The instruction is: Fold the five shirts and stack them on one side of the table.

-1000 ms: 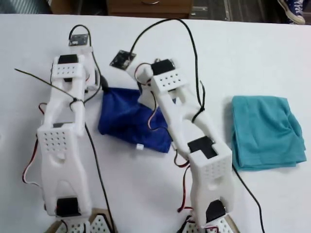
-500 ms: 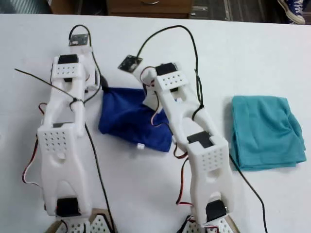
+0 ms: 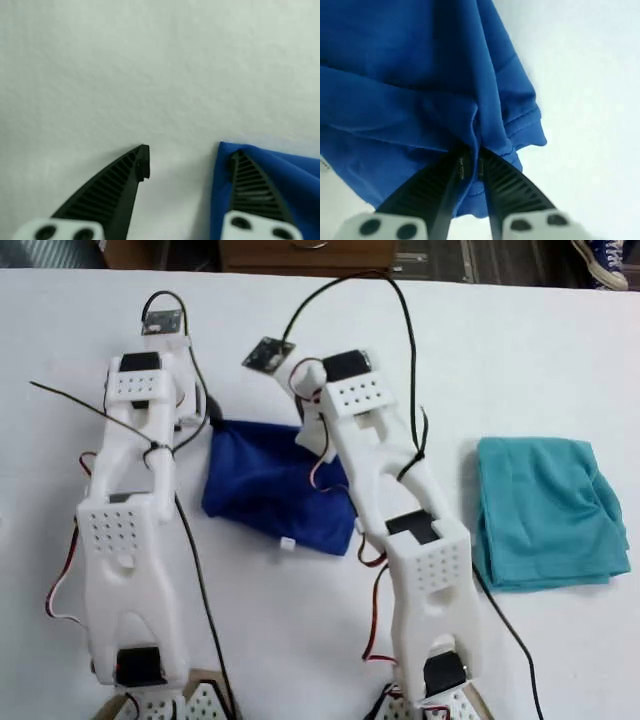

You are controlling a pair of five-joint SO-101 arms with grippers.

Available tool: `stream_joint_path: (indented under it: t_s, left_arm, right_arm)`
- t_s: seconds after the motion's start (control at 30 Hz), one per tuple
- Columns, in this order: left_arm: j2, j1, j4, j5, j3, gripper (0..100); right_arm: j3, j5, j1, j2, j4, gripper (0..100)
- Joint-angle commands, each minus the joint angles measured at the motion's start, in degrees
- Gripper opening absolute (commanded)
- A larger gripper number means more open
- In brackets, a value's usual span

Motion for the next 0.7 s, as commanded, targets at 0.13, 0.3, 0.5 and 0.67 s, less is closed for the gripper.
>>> stream_joint_path:
  t_s: [0.13,0.3,0.5,0.67]
  left_arm:
    - [0.09,-2.46,-1.85,0.62,-1.19,26]
    - [0.09,-2.46,-1.85,0.53,-1.19,26]
    - [0.09,-2.46,-1.85,0.53,-1.19,26]
    - [0.09,-2.46,-1.85,0.53,-1.19,26]
  right_arm:
    - [-3.96,0.0,0.48,-0.4,3.38,2.9]
    - [-3.87,0.09,-0.31,-0.22,2.24,20.1]
    - [-3.52,0.09,-1.89,-0.13,-0.13,19.3]
    - [-3.6,0.0,-2.33,3.3,-1.27,19.3]
